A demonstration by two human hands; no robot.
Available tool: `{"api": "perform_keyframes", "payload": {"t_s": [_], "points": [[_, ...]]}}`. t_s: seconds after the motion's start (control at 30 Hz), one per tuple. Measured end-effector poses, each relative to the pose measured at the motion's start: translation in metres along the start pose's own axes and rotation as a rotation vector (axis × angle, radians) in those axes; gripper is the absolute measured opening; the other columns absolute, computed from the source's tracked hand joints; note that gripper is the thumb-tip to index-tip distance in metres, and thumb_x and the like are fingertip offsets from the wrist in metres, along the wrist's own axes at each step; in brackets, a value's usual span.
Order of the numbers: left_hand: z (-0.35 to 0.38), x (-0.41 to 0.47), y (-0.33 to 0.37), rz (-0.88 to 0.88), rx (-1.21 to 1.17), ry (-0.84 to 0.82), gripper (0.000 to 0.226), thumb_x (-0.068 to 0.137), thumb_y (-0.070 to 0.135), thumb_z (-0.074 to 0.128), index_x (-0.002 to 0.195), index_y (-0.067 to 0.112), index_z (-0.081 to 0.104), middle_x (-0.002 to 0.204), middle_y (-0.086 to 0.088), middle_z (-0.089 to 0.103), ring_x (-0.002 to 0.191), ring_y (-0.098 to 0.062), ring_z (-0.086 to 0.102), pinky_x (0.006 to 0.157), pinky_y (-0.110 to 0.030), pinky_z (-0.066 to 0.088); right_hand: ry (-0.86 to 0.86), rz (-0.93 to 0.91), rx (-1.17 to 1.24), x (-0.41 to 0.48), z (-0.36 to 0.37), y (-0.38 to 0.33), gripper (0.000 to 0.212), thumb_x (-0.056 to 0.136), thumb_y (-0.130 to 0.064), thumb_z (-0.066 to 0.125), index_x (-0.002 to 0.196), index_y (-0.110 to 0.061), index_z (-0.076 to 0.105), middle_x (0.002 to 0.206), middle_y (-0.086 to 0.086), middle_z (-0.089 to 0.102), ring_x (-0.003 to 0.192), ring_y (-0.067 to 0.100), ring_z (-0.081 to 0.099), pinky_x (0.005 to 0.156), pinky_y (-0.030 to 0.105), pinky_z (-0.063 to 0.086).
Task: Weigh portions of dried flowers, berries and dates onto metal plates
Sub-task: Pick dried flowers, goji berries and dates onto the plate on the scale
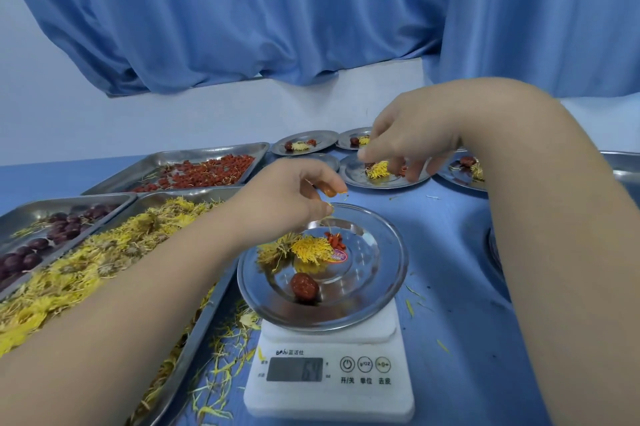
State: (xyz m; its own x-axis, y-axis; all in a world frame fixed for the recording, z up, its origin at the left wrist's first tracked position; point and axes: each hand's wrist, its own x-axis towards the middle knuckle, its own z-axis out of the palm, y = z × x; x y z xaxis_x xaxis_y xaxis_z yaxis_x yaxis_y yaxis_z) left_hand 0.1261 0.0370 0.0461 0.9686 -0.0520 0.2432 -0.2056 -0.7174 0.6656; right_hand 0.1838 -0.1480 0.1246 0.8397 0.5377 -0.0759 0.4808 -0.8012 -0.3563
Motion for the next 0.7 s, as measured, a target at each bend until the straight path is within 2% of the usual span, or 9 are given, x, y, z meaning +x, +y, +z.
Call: {"api": "perform_keyframes", "payload": {"t_s": [0.07,0.13,0.17,0.23,0.27,0.33,0.4,0.53,0.7], "points": [[0.001,-0.001,-0.001,-0.035,-0.052,-0.002,0.027,0.084,0.004,0.071,0.093,0.029,0.072,0.070,0.016,0.064,0.061,-0.011,0.060,0.063,-0.022,0.053,0.058,-0.021,-0.063,-0.012,-0.001,-0.008,0.036,0.089,-0.048,0.056,0.100,-0.015,0.064,0.084,0.000,0.070,0.075,0.021,0.071,0.077,0.041,0.058],[0.001,-0.003,-0.003,-0.071,-0.098,-0.028,0.028,0.082,0.003,0.071,0.094,0.029,0.072,0.074,0.017,0.064,0.063,-0.008,0.058,0.067,-0.029,0.054,0.144,-0.028,-0.193,-0.021,0.004,-0.015,0.035,0.087,-0.051,0.054,0.093,-0.018,0.066,0.074,0.000,0.069,0.069,0.019,0.068,0.067,0.032,0.055],[0.001,-0.005,-0.003,-0.089,-0.120,-0.037,0.030,0.081,0.002,0.071,0.094,0.029,0.072,0.079,0.015,0.065,0.065,-0.009,0.059,0.070,-0.034,0.055,0.183,-0.037,-0.251,-0.024,0.011,-0.016,0.033,0.086,-0.049,0.053,0.090,-0.019,0.065,0.071,0.000,0.066,0.068,0.017,0.063,0.059,0.026,0.048],[-0.001,-0.006,-0.002,-0.116,-0.166,-0.030,0.033,0.080,-0.002,0.068,0.094,0.027,0.072,0.090,0.003,0.065,0.067,-0.015,0.061,0.074,-0.041,0.056,0.235,-0.062,-0.323,-0.029,0.029,-0.013,0.027,0.088,-0.044,0.051,0.086,-0.020,0.063,0.073,-0.001,0.059,0.067,0.015,0.055,0.051,0.024,0.035],[-0.001,-0.007,-0.002,-0.121,-0.186,-0.024,0.034,0.079,-0.004,0.066,0.094,0.026,0.072,0.095,-0.001,0.066,0.067,-0.014,0.062,0.073,-0.041,0.057,0.266,-0.065,-0.348,-0.032,0.039,-0.010,0.025,0.088,-0.043,0.050,0.085,-0.020,0.062,0.075,-0.002,0.056,0.067,0.015,0.052,0.050,0.025,0.032],[-0.002,-0.009,-0.002,-0.127,-0.226,-0.030,0.035,0.081,-0.004,0.063,0.095,0.027,0.071,0.102,-0.004,0.065,0.065,-0.008,0.064,0.063,-0.028,0.056,0.350,-0.048,-0.373,-0.040,0.059,0.001,0.023,0.089,-0.042,0.049,0.086,-0.022,0.060,0.075,-0.004,0.052,0.065,0.015,0.048,0.049,0.025,0.027],[0.000,-0.010,-0.001,-0.148,-0.282,-0.062,0.035,0.083,-0.003,0.060,0.099,0.026,0.069,0.104,-0.002,0.066,0.068,-0.004,0.066,0.064,-0.022,0.054,0.446,-0.046,-0.351,-0.050,0.079,0.015,0.024,0.090,-0.043,0.046,0.089,-0.023,0.059,0.079,-0.004,0.054,0.069,0.019,0.050,0.052,0.027,0.027],[0.003,-0.015,-0.003,-0.204,-0.410,-0.063,0.030,0.088,-0.003,0.057,0.106,0.018,0.068,0.112,-0.007,0.069,0.096,-0.020,0.072,0.085,-0.039,0.059,0.581,-0.089,-0.171,-0.067,0.117,0.038,0.022,0.091,-0.040,0.042,0.084,-0.024,0.056,0.085,-0.007,0.059,0.077,0.020,0.057,0.057,0.030,0.040],[0.001,-0.031,-0.004,-0.226,-0.597,0.004,0.028,0.093,0.000,0.051,0.108,0.015,0.068,0.111,-0.005,0.073,0.099,-0.025,0.072,0.084,-0.040,0.058,0.612,-0.108,0.057,-0.072,0.141,0.052,0.010,0.089,-0.035,0.047,0.086,-0.029,0.055,0.078,-0.010,0.061,0.073,0.015,0.056,0.058,0.031,0.045]]}}
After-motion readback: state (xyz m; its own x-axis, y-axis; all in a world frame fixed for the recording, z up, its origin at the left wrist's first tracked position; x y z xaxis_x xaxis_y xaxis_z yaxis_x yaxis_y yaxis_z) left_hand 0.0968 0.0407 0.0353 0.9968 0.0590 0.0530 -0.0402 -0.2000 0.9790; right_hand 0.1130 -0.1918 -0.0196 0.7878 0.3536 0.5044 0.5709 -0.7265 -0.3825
